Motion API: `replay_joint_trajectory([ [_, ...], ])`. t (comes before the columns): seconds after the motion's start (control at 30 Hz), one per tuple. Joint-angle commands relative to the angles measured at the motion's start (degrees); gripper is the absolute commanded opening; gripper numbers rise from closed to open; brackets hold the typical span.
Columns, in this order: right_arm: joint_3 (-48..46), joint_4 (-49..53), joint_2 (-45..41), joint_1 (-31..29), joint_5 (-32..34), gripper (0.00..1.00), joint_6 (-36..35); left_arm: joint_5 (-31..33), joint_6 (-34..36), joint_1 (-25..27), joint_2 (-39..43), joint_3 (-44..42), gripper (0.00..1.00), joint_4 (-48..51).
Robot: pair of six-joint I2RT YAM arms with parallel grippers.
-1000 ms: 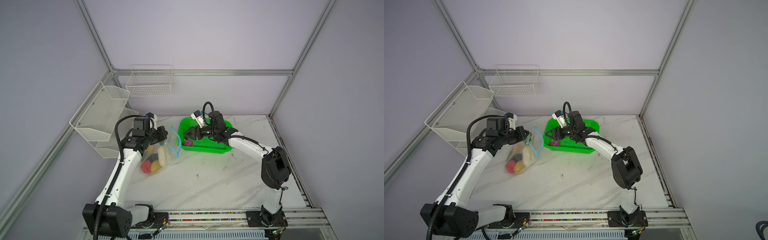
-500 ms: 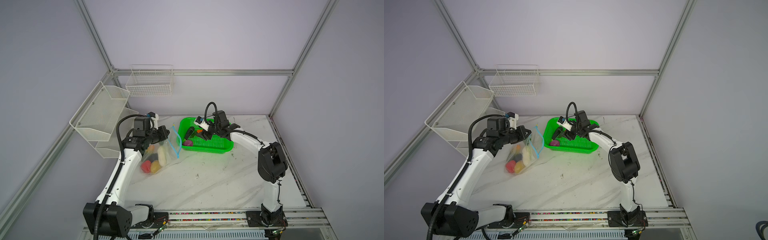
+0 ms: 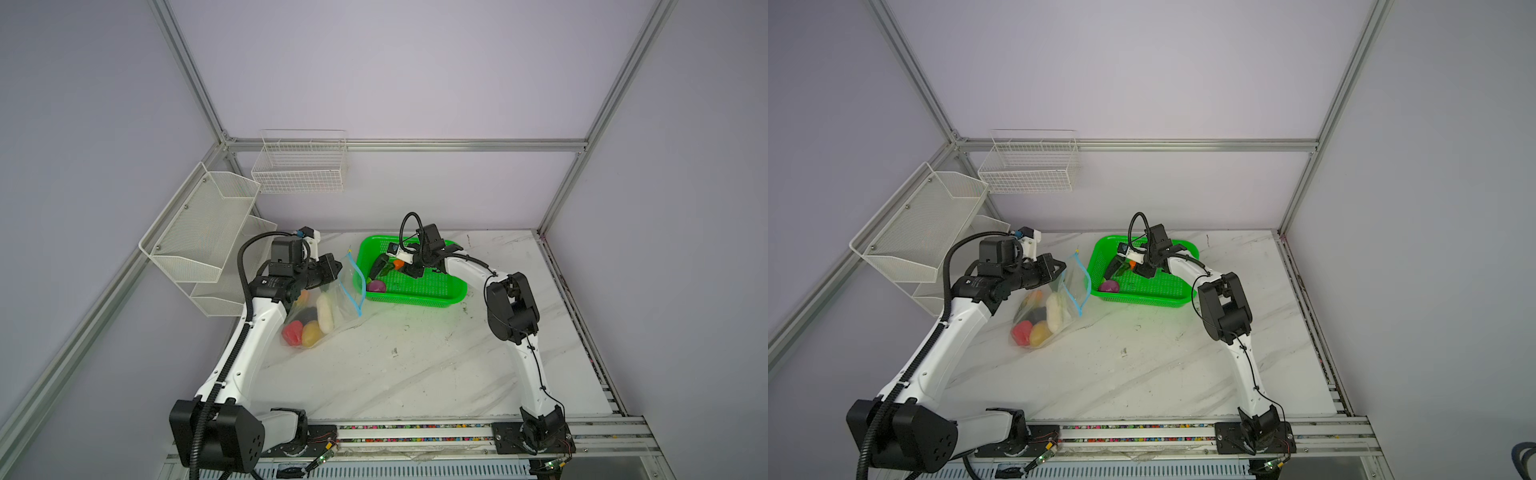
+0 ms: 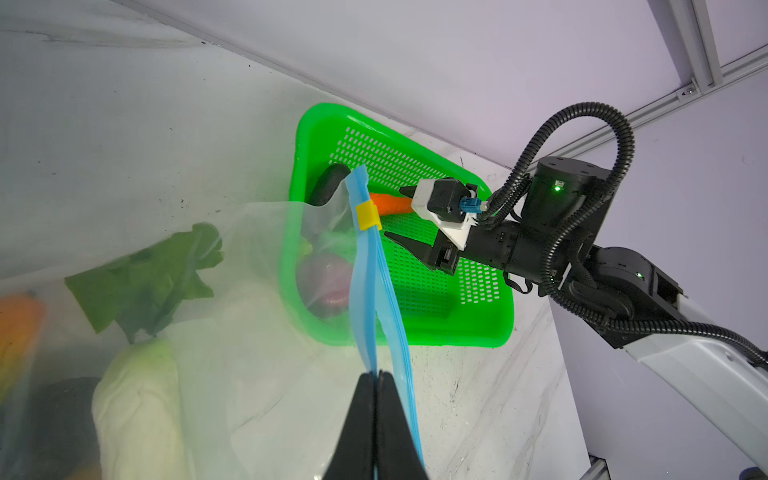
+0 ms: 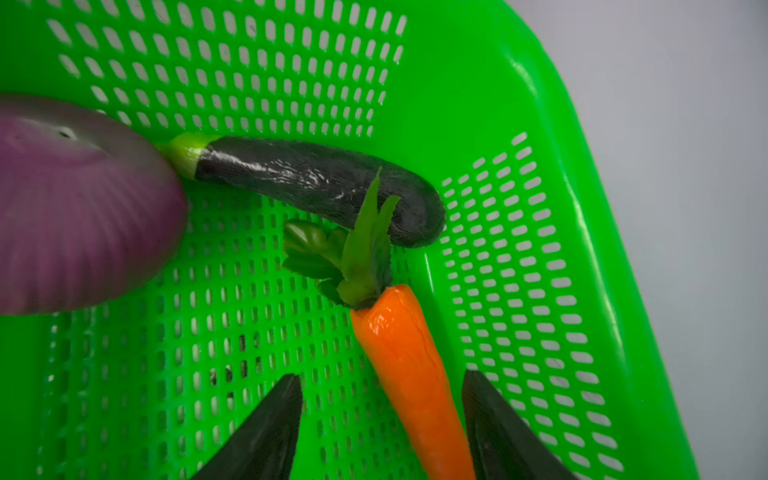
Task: Place the food in the zip-top bag and seal the zipper
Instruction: 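Release the zipper and move the right gripper over the orange carrot, then lower the right gripper and close it around the carrot top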
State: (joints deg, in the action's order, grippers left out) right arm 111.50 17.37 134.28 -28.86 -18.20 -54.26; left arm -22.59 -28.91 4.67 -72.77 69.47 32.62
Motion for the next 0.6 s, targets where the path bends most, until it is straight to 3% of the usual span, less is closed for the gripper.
replay_joint_trajectory([
  [0.0, 3.04, 2.83, 2.09, 0.14, 1.56, 0.64, -4.29, -1.21, 0.53, 0.30, -0.02, -2.06, 0.00, -2.74],
  [0.57, 11.94, 3.53, 9.39, 0.13, 2.64, 0.64, -5.26, -1.00, -0.10, 0.23, -0.93, -2.85, 0.00, -4.24],
])
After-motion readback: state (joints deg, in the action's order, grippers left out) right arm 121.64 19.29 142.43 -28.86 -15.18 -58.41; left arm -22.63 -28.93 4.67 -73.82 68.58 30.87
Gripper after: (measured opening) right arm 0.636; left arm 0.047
